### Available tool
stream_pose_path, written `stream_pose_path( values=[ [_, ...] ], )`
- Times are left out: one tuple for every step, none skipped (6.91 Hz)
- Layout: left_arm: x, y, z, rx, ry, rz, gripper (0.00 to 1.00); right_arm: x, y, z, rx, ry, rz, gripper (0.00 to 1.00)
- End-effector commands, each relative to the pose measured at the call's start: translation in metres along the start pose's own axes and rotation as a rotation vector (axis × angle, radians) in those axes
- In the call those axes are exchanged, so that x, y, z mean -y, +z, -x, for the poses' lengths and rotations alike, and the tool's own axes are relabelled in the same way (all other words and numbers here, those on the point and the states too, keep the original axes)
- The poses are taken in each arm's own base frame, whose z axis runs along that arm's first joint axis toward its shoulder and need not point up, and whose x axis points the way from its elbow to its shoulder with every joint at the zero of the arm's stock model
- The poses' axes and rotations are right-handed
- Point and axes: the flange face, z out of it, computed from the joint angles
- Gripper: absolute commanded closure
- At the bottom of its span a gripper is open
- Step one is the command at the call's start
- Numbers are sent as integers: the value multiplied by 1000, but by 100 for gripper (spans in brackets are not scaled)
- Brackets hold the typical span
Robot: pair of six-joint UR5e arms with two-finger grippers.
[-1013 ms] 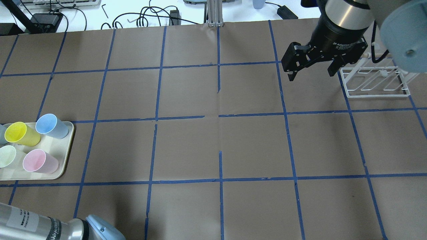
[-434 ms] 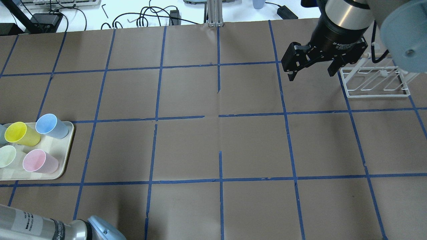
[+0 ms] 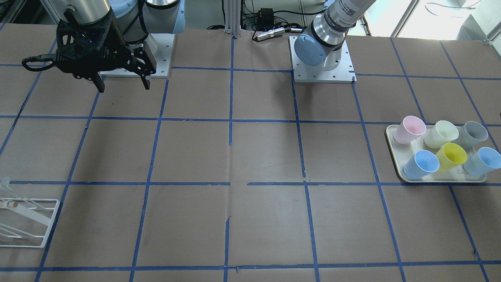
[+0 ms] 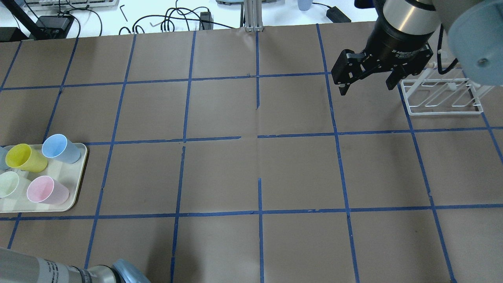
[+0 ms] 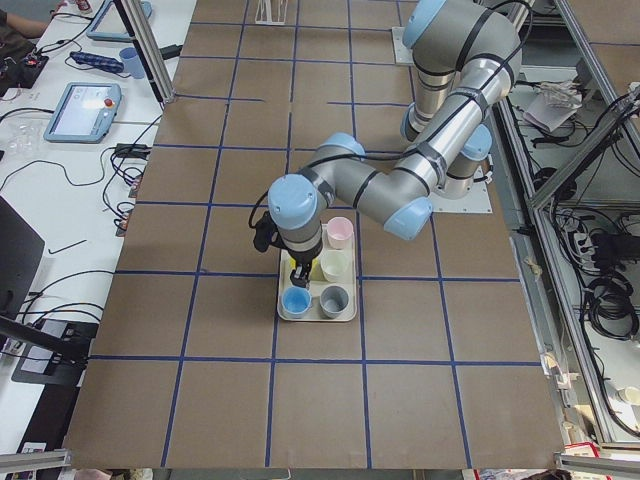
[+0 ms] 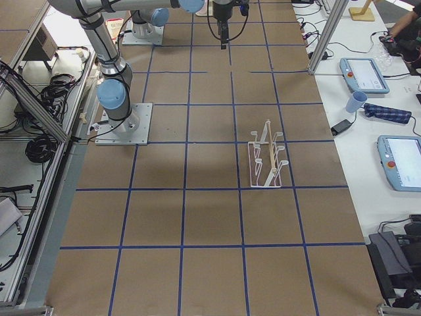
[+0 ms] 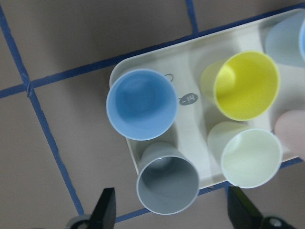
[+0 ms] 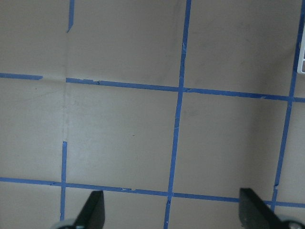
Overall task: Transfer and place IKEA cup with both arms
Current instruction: 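Release the white cup upright in the tray with the left gripper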
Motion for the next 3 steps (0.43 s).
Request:
stream_pose_path(
  values=[
    [40, -58, -114, 25, -98, 26, 15, 0, 0, -1, 0, 4, 0, 0],
    [65, -80, -172, 77, -101, 13, 13, 0, 0, -1, 2, 4, 0, 0],
    [82, -90, -228, 105, -179, 34, 13, 0, 0, -2, 0, 5, 0, 0]
  ],
)
